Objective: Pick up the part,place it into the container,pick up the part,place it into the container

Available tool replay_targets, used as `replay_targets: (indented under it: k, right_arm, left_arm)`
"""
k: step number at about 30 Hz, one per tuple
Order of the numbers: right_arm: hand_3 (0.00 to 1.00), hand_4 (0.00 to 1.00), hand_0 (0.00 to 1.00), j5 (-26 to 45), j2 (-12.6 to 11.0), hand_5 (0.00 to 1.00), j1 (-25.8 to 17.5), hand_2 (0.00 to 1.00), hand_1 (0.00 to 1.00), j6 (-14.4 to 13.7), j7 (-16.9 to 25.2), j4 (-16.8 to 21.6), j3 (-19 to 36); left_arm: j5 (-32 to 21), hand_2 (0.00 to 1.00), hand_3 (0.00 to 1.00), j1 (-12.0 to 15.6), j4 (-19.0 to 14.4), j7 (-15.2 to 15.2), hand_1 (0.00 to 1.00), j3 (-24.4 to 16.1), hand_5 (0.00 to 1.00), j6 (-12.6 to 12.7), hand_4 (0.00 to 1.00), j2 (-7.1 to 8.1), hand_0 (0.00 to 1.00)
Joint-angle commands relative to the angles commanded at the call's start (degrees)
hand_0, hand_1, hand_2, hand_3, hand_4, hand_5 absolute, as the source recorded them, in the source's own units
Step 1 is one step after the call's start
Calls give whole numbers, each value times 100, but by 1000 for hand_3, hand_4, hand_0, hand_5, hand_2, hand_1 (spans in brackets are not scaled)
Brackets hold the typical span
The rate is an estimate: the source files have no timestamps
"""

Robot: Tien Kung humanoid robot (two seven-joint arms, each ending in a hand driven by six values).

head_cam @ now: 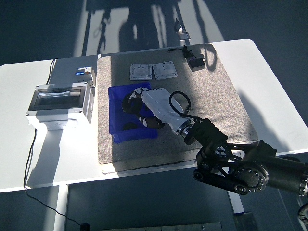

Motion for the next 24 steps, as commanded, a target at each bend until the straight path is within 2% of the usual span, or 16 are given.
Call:
replay_targets:
  k: [3, 4, 9, 10, 11, 15, 16, 17, 22, 24]
  right_arm:
    - [693, 430, 460, -150, 0, 248, -92, 646, 529, 333, 73, 6, 182]
    - [740, 530, 479, -207, -1, 402, -113, 753, 664, 474, 44, 7, 220]
    - [740, 530, 479, -370, 5, 402, -159, 753, 664, 900, -151, -34, 285]
    - [816, 664, 497, -377, 6, 504, -169, 802, 710, 931, -177, -50, 292]
    - [816, 664, 497, -356, 8, 504, -185, 802, 710, 938, -190, -76, 306]
    - [816, 664, 497, -319, 5, 504, -261, 802, 710, 843, -182, -154, 417]
    - [851, 722, 500, -317, 3, 525, -277, 811, 705, 815, -176, -164, 446]
    - [851, 722, 500, -301, 0, 525, -299, 811, 705, 775, -162, -176, 483]
    - [858, 734, 496, -38, -62, 511, -461, 814, 692, 392, -4, -150, 803]
    - [858, 734, 496, 230, -176, 511, -673, 814, 692, 151, 139, -48, 1092]
  left_arm:
    - [-37, 645, 364, 0, 0, -15, 674, 18, 998, 14, 818, 1, 684]
    - [-35, 641, 359, -2, 0, -19, 672, 15, 998, 16, 821, 3, 684]
    - [-10, 641, 359, -11, 0, -20, 672, -2, 998, 18, 821, 6, 684]
    - [-5, 640, 357, -11, 0, -19, 670, -6, 998, 19, 821, 6, 683]
    - [4, 640, 357, -12, 0, -17, 670, -12, 998, 18, 821, 7, 683]
    - [45, 640, 357, -14, 0, -17, 670, -57, 998, 9, 821, 3, 683]
    - [51, 640, 355, -13, 0, -17, 670, -67, 998, 7, 824, 2, 682]
    - [59, 640, 355, -12, 0, -16, 670, -76, 998, 5, 824, 2, 682]
    - [99, 639, 355, -14, 0, -8, 669, -91, 998, 4, 823, -1, 682]
    - [125, 639, 355, -19, 0, -2, 669, -88, 998, 5, 823, -6, 682]
